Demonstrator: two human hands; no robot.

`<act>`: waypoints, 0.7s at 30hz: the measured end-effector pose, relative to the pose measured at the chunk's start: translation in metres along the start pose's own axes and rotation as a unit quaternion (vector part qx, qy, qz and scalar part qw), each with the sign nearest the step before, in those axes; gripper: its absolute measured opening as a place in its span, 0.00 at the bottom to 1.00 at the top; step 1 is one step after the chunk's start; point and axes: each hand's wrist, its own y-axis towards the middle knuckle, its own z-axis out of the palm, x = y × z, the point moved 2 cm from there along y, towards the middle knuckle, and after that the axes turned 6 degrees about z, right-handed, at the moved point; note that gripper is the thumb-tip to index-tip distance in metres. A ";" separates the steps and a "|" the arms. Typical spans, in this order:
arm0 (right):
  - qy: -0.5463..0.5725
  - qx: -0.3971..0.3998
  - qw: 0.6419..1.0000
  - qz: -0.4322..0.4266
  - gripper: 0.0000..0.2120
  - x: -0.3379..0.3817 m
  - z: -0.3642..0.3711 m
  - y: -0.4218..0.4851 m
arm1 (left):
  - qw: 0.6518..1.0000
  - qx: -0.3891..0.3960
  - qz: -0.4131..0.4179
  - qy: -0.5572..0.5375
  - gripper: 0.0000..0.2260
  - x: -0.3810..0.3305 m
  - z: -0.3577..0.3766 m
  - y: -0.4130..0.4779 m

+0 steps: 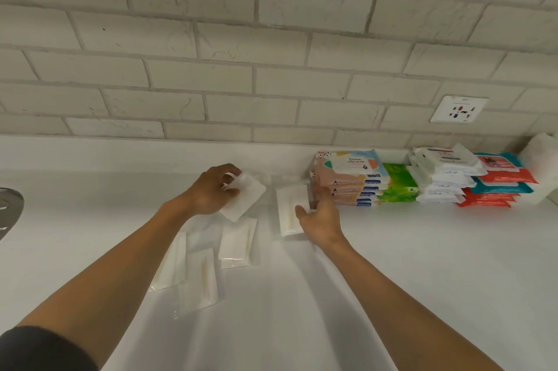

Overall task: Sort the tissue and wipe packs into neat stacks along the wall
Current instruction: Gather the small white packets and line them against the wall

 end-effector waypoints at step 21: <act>-0.235 -0.041 0.971 -0.031 0.18 0.003 0.041 0.090 | 0.958 -0.158 -0.195 -0.139 0.20 0.048 0.051 0.075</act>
